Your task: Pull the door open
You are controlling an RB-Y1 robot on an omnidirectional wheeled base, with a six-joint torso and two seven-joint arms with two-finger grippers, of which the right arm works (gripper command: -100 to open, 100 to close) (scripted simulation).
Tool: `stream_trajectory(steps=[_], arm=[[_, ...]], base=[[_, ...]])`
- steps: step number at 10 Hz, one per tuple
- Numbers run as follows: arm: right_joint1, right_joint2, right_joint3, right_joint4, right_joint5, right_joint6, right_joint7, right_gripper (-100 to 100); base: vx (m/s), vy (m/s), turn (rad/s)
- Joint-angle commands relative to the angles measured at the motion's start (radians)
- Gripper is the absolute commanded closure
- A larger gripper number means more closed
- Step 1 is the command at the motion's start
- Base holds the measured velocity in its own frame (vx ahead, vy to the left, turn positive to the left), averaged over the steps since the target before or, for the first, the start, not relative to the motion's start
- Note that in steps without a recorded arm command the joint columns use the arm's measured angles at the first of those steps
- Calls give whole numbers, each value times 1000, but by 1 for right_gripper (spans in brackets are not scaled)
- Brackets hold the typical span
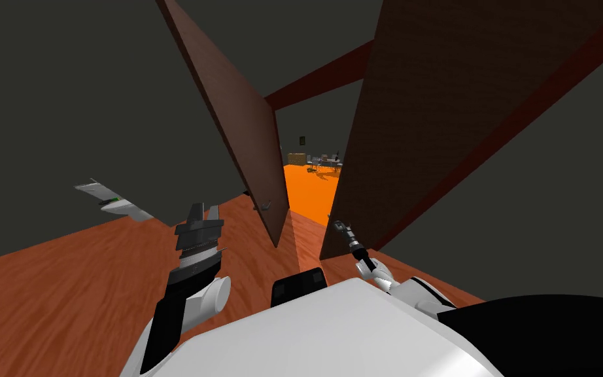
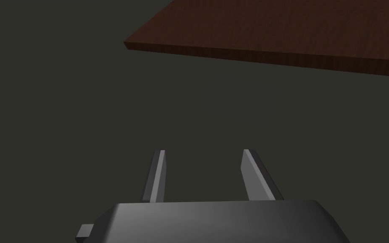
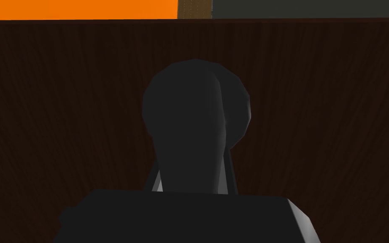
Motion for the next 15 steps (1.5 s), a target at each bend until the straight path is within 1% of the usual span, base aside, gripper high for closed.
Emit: stream_trajectory(steps=[1, 5, 6, 7, 9, 10, 11, 12, 13, 14, 15], arm=[[1, 2, 17, -9, 1, -5, -4, 100], [3, -2, 41, -22, -1, -7, -6, 100], [8, -4, 34, -28, -3, -1, -5, 100], [29, -16, 45, -21, -1, -32, -19, 100], [41, -25, 51, -18, 0, -51, -28, 100], [55, -35, 58, -14, 1, -73, -39, 100], [63, -40, 61, -12, 1, -85, -44, 100], [78, -51, 68, -8, 2, -109, -55, 100], [86, -57, 72, -7, 3, -121, -61, 100], [100, -67, 79, -3, 4, -144, -72, 100], [107, -72, 82, -1, 4, -154, -77, 100]], base=[[-214, -86, 150], [-188, -81, 98], [-92, -29, 16], [-121, -33, 160], [-145, -25, 117], [-152, -47, 156], [-147, -49, 137], [-142, -48, 165], [-149, -42, 104], [-150, -56, 149], [-150, -59, 120]])
